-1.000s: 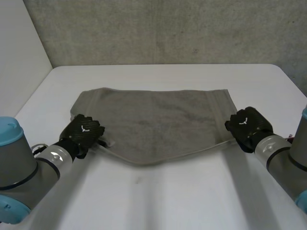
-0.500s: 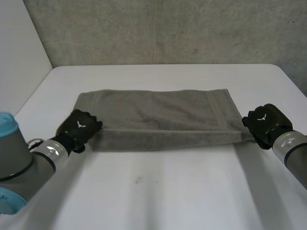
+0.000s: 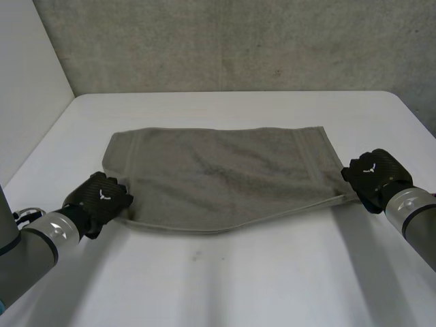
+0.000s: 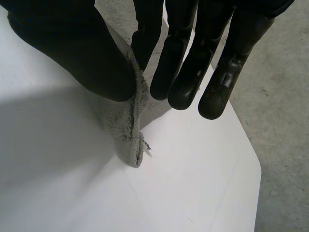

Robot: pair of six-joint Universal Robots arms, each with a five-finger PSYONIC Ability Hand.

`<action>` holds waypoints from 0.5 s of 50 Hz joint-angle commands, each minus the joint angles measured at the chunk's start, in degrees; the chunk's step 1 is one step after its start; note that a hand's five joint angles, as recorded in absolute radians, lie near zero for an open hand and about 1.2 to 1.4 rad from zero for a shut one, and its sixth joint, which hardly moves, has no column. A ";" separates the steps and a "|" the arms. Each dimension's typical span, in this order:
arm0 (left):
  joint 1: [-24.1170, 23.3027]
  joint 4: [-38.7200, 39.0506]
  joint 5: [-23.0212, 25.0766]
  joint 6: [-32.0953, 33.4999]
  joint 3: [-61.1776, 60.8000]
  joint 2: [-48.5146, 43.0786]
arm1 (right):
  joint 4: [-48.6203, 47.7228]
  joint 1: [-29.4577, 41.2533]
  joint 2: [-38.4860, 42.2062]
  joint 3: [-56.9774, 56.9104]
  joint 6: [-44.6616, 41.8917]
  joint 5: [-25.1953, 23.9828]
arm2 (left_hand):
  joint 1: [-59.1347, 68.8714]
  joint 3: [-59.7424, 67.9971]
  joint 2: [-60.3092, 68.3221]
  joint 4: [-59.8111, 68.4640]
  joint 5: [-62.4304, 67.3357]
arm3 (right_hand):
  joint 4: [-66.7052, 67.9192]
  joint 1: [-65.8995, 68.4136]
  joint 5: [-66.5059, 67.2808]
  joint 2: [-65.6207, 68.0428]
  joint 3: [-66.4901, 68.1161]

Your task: Fold the towel.

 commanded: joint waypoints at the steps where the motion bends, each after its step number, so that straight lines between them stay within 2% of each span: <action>1: -0.13 4.38 -0.05 -1.54 0.15 -1.30 | 0.00 0.09 0.11 0.29 0.06 0.02 | 4.15 4.09 4.26 4.19 4.17 | 11.59 24.12 12.95 12.54 12.07; 6: -0.04 6.23 -0.05 -4.70 0.07 -2.79 | 0.00 0.17 0.11 0.38 -0.03 0.02 | 4.15 4.09 4.26 4.19 4.17 | 11.59 24.12 12.95 12.54 12.07; 15: -0.21 6.58 -0.40 -6.12 -1.69 -0.59 | -0.09 0.17 0.11 0.64 0.06 -0.07 | 6.67 6.61 6.78 6.71 6.70 | 11.59 24.12 12.95 12.54 12.07; 17: -0.30 6.58 -0.49 -6.38 -2.39 4.48 | -0.44 0.17 0.28 0.73 0.06 -0.07 | 5.34 5.28 5.45 5.38 5.36 | 11.59 24.12 12.95 12.54 12.07; 20: -0.39 6.41 -0.49 -6.99 -2.75 7.23 | -0.70 0.17 0.46 0.73 0.06 -0.07 | 2.63 2.58 2.74 2.68 2.66 | 11.59 24.12 12.95 12.54 12.07; 22: -0.39 6.23 -0.49 -10.05 -2.92 11.69 | -0.88 0.17 0.72 0.73 -0.03 -0.07 | -3.06 -3.12 -2.95 -3.02 -3.03 | 11.59 24.12 12.95 12.54 12.07; 25: -0.30 6.32 -0.14 -13.74 -2.66 15.48 | -0.88 0.17 0.90 0.73 -0.03 -0.07 | -4.42 -4.48 -4.31 -4.38 -4.40 | 11.59 24.12 12.95 12.54 12.07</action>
